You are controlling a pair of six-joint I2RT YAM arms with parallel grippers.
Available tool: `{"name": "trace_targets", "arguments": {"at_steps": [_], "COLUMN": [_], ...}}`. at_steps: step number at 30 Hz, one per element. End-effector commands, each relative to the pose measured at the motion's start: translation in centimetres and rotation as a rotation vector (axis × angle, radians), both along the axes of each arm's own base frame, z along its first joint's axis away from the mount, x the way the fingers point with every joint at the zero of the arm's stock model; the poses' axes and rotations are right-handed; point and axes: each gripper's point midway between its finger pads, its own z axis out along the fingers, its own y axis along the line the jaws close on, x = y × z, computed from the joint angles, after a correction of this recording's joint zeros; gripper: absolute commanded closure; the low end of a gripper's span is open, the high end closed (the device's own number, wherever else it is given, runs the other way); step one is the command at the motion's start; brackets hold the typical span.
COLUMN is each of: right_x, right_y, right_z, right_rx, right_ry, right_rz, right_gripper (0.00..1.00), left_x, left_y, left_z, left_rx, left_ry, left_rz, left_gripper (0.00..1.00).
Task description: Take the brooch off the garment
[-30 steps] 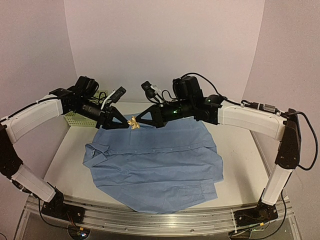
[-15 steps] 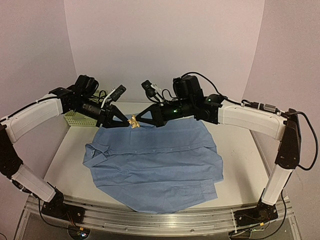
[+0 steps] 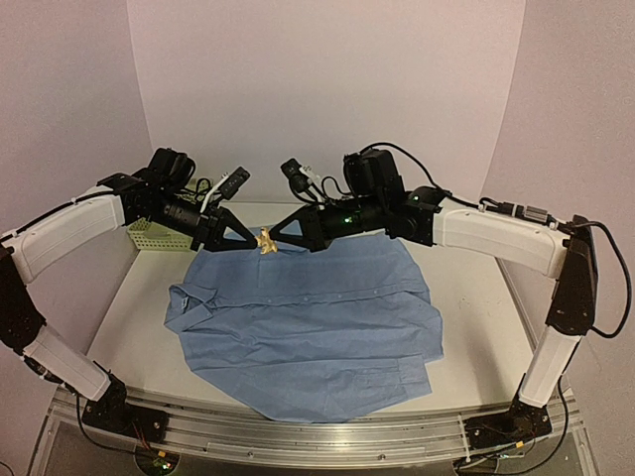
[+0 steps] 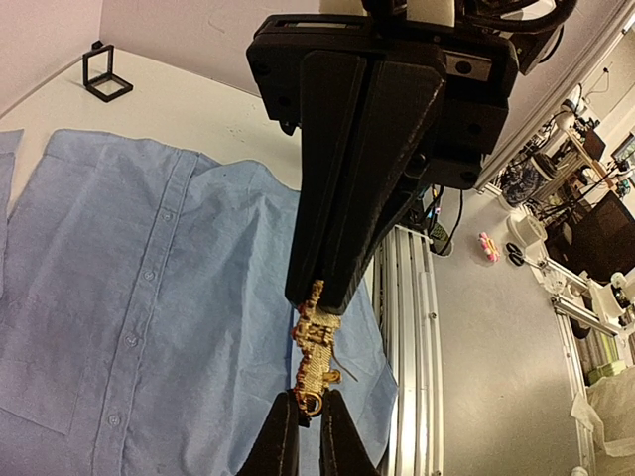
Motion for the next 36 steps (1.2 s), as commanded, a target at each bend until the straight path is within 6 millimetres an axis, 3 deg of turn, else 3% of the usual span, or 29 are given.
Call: {"name": "trace_targets", "arguments": {"at_steps": [1, 11, 18, 29, 36], "right_x": [-0.4, -0.5, -0.5, -0.3, -0.6], "right_y": [0.7, 0.9, 1.1, 1.7, 3.0], "right_z": [2.0, 1.5, 0.8, 1.2, 1.9], "right_rx": [0.044, 0.036, 0.025, 0.047, 0.101], "right_ry": [-0.044, -0.041, -0.022, -0.008, -0.001], "right_rz": [0.024, 0.030, 0.026, 0.038, 0.067], "right_gripper": [1.00, 1.00, 0.99, 0.54, 0.48], "left_x": [-0.2, -1.0, -0.3, 0.6, 1.4], "left_y": [-0.5, -0.3, -0.1, 0.4, 0.6], "left_z": [3.5, 4.1, 3.1, 1.4, 0.7], "left_rx": [-0.078, -0.101, -0.057, 0.012, 0.063], "left_ry": [-0.067, -0.082, -0.097, -0.124, -0.181], "left_rz": [-0.045, -0.071, -0.024, 0.043, 0.068], "left_gripper": [0.95, 1.00, 1.00, 1.00, 1.00]}}
